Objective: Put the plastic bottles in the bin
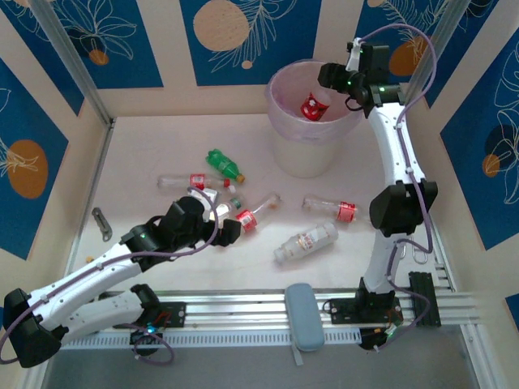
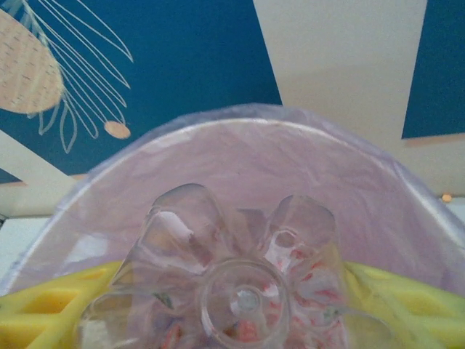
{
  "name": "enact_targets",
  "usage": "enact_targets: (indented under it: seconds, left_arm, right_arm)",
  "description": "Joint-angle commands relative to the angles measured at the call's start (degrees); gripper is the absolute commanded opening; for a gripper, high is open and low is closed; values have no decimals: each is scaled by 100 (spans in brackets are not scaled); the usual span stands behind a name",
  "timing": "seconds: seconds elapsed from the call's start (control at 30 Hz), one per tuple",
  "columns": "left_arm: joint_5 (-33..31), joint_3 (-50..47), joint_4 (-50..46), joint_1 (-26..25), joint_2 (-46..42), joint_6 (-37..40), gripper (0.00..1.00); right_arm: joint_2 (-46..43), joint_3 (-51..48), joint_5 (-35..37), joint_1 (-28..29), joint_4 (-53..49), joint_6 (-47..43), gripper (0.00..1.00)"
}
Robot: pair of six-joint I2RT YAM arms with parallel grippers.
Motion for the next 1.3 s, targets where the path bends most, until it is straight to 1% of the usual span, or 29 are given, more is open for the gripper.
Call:
enact_targets:
  seconds: [0.0, 0.13, 0.6, 0.9, 1.07, 1.1, 1.17, 1.27]
  left_arm:
    - [-117, -75, -68, 70, -112, -75, 100]
    - [-126, -92, -70, 68, -108, -101, 100]
    - [-161, -102, -83, 66, -121, -146, 100]
    - [-213, -101, -161, 82, -198, -154, 100]
    - [-222, -110, -181, 83, -221, -154, 100]
    - [-231, -110, -182, 79, -230, -154, 100]
    - [-231, -119, -194, 78, -235, -154, 100]
    - [-236, -128, -195, 83, -231, -150, 100]
  right_arm:
    - [133, 160, -78, 25, -97, -87, 64]
    - [285, 66, -105, 25, -44, -67, 65]
    - [777, 97, -39, 89, -178, -83, 74]
    - [1039, 168, 17, 166, -298, -115, 85]
    - [1026, 308, 53, 206, -365, -169, 92]
    - [1017, 404, 43, 203, -410, -180, 96]
    - [1024, 638, 34, 211, -553, -216, 99]
    - [986, 990, 26, 231, -793, -304, 99]
